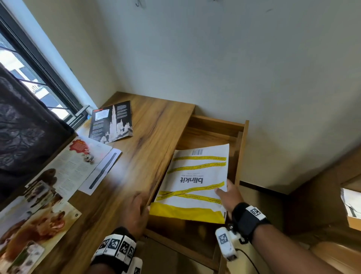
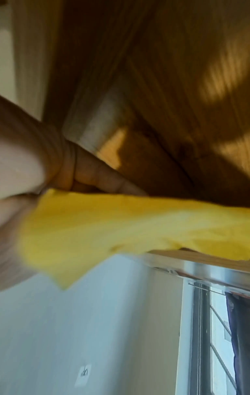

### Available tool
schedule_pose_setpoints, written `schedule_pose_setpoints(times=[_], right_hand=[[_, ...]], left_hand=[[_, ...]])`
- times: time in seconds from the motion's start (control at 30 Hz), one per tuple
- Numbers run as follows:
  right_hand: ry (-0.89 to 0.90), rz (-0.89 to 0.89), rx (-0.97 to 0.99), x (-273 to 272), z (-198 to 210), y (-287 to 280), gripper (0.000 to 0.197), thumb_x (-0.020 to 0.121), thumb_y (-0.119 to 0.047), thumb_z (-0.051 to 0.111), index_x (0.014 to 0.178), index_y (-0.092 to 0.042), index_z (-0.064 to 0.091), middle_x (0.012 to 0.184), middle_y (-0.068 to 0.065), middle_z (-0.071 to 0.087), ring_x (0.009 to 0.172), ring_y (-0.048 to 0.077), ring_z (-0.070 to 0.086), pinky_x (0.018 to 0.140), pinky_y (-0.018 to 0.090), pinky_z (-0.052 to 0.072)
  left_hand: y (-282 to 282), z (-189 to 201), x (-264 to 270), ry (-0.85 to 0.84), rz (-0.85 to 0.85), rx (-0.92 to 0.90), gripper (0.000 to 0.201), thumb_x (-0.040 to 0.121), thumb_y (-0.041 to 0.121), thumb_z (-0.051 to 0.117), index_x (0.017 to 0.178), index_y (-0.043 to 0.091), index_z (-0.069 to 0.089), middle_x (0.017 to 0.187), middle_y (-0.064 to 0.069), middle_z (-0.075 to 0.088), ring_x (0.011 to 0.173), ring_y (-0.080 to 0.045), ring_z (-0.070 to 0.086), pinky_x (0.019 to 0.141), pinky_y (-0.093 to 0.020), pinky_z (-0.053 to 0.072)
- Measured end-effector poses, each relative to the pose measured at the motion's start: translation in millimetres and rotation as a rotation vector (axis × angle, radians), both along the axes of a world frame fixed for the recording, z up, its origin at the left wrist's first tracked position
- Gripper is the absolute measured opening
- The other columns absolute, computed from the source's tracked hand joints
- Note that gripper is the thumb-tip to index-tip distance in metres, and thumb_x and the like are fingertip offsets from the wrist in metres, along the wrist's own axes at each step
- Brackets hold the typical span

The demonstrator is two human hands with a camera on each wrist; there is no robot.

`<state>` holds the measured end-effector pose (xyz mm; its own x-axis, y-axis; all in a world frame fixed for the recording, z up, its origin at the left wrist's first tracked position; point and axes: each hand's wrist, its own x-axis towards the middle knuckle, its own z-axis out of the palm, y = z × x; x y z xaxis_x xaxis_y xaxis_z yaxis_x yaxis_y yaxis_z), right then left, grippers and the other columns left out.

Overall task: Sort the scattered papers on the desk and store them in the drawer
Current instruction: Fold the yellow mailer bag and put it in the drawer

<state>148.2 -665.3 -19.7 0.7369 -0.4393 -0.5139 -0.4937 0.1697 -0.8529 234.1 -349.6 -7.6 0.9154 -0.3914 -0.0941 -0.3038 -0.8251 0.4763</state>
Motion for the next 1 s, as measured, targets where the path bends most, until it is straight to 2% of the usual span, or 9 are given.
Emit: schedule_pose_setpoints(times=[0.17,0.27,0.37,0.47,0.57,0.63,0.73,0.87,1.0], right_hand=[[0.096,0.043,0.092,25.7,-18.5,22.0,0.037,0.100,-0.011,0.056,0.133,-0.025,0.054,0.129,0.006,0.066,0.109,0.029,0.066,0.097,0.053,0.054],[0.155,0.042,0.200,24.0,-12.0,30.6,0.049,0.101,-0.009,0.054,0.147,-0.022,0.041,0.123,0.009,0.064,0.101,0.031,0.068,0.079,0.051,0.061],[0.169,0.090,0.249,16.1,-11.5,29.0,0.050,0.101,-0.006,0.052,0.149,-0.016,0.039,0.119,0.012,0.068,0.093,0.026,0.070,0.076,0.044,0.062],[0.139,0.114,0.129,6.0,-11.1,15.9,0.042,0.098,-0.007,0.056,0.140,-0.012,0.050,0.108,0.008,0.072,0.091,0.021,0.070,0.086,0.041,0.060],[0.045,0.082,-0.213,-10.9,0.8,-6.0,0.035,0.097,-0.013,0.056,0.131,-0.024,0.059,0.123,0.000,0.067,0.100,0.012,0.065,0.086,0.032,0.057],[0.031,0.031,-0.414,-23.5,5.9,-22.4,0.044,0.097,-0.018,0.057,0.138,-0.031,0.053,0.138,-0.004,0.055,0.119,0.014,0.057,0.095,0.031,0.050],[0.132,0.066,-0.492,-31.6,-2.0,-40.2,0.073,0.097,-0.029,0.059,0.158,-0.026,0.020,0.165,0.000,0.022,0.150,0.024,0.026,0.121,0.045,0.028],[0.215,0.186,-0.172,-20.4,-14.0,-30.3,0.102,0.096,-0.049,0.059,0.158,-0.022,-0.017,0.169,0.003,-0.003,0.155,0.024,0.009,0.123,0.041,0.019],[0.170,0.118,-0.168,-4.7,-26.4,-11.6,0.115,0.092,-0.044,0.067,0.154,-0.016,-0.026,0.166,0.002,-0.024,0.154,0.019,-0.011,0.124,0.039,0.006]], left_hand=[[11.5,3.5,-7.3,0.128,0.078,0.128,0.045,0.092,0.026,0.059,0.135,0.023,0.047,0.157,-0.004,0.029,0.147,-0.022,0.021,0.118,-0.045,0.028],[11.3,5.8,-10.2,0.170,0.121,0.155,0.051,0.093,0.027,0.060,0.140,0.018,0.043,0.158,-0.005,0.027,0.148,-0.024,0.021,0.120,-0.040,0.023],[9.8,8.1,-11.5,0.187,0.123,0.136,0.051,0.093,0.025,0.061,0.140,0.016,0.043,0.158,-0.007,0.030,0.148,-0.024,0.022,0.120,-0.038,0.023],[8.5,12.6,-10.3,0.218,0.130,0.131,0.057,0.095,0.026,0.059,0.146,0.012,0.036,0.157,-0.010,0.031,0.146,-0.026,0.027,0.118,-0.038,0.026],[7.4,15.3,-10.9,0.242,0.128,0.163,0.065,0.096,0.029,0.057,0.151,0.011,0.027,0.159,-0.010,0.026,0.148,-0.027,0.023,0.119,-0.038,0.025],[6.0,15.2,-11.4,0.254,0.131,0.197,0.068,0.096,0.033,0.055,0.153,0.015,0.024,0.162,-0.008,0.019,0.149,-0.028,0.017,0.119,-0.039,0.023],[2.4,15.2,-11.9,0.262,0.118,0.262,0.070,0.097,0.040,0.051,0.155,0.019,0.017,0.163,-0.007,0.014,0.149,-0.029,0.015,0.119,-0.040,0.022],[-0.7,16.3,-12.0,0.269,0.105,0.333,0.071,0.098,0.045,0.046,0.156,0.022,0.013,0.163,-0.007,0.010,0.150,-0.030,0.013,0.119,-0.041,0.024],[1.9,18.6,-13.5,0.285,0.096,0.323,0.069,0.098,0.047,0.044,0.156,0.026,0.013,0.164,-0.004,0.007,0.150,-0.028,0.010,0.119,-0.041,0.023]])
